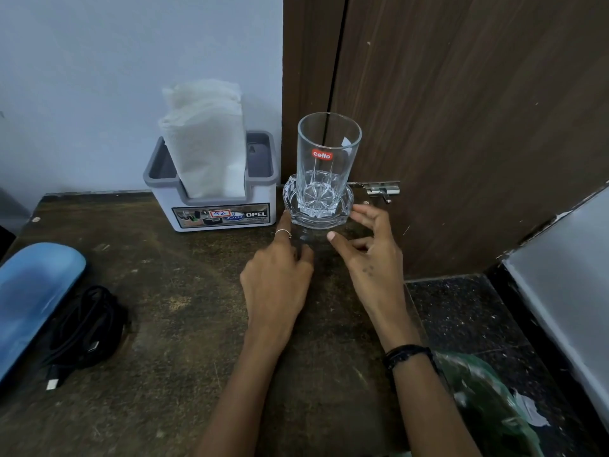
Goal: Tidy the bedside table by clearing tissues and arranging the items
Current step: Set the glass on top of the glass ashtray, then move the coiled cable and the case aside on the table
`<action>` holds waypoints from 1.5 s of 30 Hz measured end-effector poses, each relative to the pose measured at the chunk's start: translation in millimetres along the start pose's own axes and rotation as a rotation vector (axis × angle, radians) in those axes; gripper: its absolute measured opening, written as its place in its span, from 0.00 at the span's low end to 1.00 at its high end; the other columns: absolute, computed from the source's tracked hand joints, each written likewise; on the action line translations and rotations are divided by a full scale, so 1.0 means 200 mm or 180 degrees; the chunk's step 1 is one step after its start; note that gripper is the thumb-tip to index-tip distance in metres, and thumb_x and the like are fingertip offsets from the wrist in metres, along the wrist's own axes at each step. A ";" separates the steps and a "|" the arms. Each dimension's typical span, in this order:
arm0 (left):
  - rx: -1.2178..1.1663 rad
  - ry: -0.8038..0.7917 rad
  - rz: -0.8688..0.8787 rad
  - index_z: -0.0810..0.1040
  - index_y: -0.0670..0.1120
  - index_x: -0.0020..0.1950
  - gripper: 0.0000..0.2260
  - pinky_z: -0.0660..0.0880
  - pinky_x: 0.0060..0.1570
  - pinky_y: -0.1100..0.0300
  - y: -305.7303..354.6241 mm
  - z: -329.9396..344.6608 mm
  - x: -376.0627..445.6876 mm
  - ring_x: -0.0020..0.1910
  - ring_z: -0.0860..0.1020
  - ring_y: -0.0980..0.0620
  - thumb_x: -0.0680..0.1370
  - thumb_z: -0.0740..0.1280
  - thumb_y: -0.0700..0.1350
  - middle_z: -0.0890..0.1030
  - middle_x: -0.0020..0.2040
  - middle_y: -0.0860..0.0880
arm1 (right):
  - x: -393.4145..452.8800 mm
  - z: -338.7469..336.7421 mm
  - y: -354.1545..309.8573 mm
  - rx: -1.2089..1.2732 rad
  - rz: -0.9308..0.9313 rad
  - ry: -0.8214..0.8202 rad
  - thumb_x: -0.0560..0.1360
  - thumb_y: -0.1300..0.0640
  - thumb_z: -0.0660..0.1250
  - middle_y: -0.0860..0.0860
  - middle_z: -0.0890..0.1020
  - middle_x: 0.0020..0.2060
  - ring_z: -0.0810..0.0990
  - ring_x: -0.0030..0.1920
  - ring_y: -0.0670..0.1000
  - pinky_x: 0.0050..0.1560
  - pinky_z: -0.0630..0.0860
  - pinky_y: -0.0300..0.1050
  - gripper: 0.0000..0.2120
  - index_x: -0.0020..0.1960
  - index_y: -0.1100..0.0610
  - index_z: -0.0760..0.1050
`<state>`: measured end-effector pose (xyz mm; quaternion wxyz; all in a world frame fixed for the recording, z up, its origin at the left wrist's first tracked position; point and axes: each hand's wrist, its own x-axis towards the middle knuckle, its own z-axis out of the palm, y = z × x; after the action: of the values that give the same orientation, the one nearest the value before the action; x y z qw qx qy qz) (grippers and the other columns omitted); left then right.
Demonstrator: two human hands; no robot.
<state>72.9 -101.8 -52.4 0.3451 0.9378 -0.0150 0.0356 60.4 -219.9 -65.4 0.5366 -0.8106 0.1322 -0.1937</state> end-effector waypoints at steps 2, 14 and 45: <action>-0.0171 0.0067 0.0009 0.62 0.52 0.71 0.22 0.71 0.48 0.50 0.00 -0.01 -0.01 0.53 0.78 0.41 0.77 0.61 0.49 0.83 0.50 0.45 | -0.01 0.01 -0.01 0.0061 -0.0044 0.0237 0.72 0.54 0.71 0.44 0.77 0.55 0.80 0.39 0.47 0.43 0.80 0.44 0.15 0.56 0.46 0.71; 0.0226 -0.0123 -0.0272 0.70 0.47 0.42 0.06 0.66 0.40 0.54 -0.05 -0.50 -0.22 0.51 0.76 0.37 0.78 0.58 0.46 0.80 0.49 0.40 | -0.29 0.30 -0.35 0.0596 -0.0594 -0.0648 0.75 0.52 0.66 0.46 0.80 0.30 0.76 0.32 0.41 0.34 0.72 0.38 0.09 0.38 0.54 0.76; -0.0827 0.0526 -0.0490 0.66 0.45 0.61 0.18 0.61 0.39 0.64 -0.62 -0.64 -0.08 0.51 0.74 0.45 0.73 0.61 0.33 0.67 0.58 0.47 | -0.34 0.87 -0.38 -0.0480 -0.1085 -0.1040 0.67 0.66 0.70 0.42 0.78 0.42 0.77 0.46 0.47 0.46 0.72 0.38 0.13 0.46 0.51 0.74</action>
<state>56.6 75.6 -37.4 0.4652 0.8775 0.0809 0.0839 79.6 -18.3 -68.6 0.4485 -0.8795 -0.0809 -0.1374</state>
